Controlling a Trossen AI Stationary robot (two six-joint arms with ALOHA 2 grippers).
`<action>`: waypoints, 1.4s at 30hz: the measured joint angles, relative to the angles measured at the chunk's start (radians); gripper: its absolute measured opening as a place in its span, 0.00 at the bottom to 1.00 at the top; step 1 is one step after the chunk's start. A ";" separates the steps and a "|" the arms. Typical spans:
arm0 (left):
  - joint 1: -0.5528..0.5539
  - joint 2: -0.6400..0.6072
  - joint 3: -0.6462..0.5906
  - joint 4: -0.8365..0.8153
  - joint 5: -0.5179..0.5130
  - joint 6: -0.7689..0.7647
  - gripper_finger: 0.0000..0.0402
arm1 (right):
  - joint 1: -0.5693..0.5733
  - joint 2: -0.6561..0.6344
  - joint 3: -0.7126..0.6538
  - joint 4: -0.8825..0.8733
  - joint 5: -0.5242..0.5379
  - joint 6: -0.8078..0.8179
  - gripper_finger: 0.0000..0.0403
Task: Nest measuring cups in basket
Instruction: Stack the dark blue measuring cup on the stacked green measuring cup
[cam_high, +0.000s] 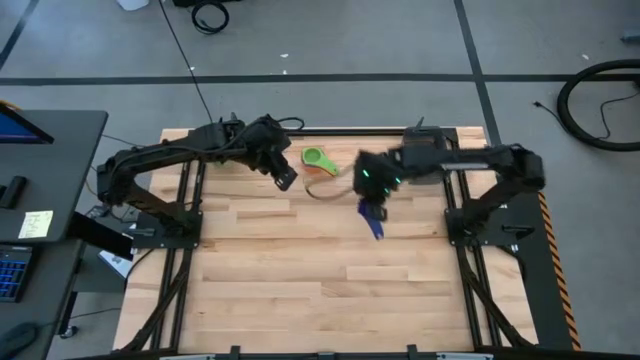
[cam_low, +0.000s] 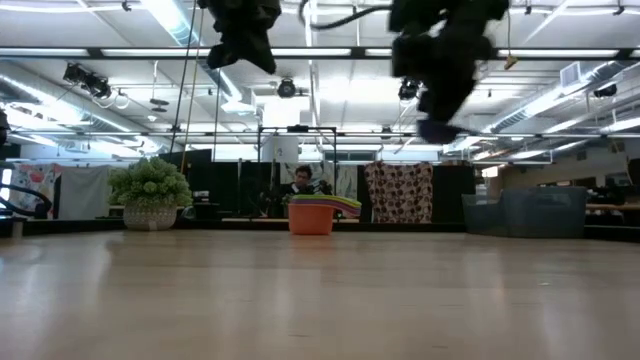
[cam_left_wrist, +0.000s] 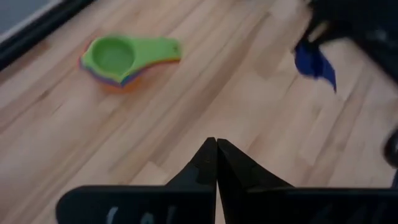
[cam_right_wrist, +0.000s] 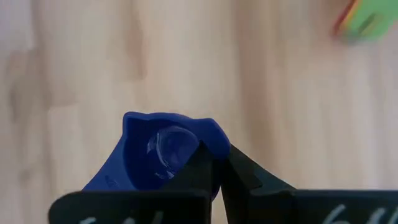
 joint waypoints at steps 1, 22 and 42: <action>0.007 0.001 0.000 -0.022 0.002 0.000 0.01 | -0.033 0.034 0.040 -0.001 -0.008 -0.048 0.04; 0.176 0.002 0.000 -0.066 0.012 -0.109 0.01 | -0.402 0.787 1.090 -0.363 -0.216 -0.745 0.04; 0.234 0.012 0.000 -0.053 0.037 -0.109 0.01 | -0.379 0.828 1.090 -0.247 -0.259 -0.813 0.04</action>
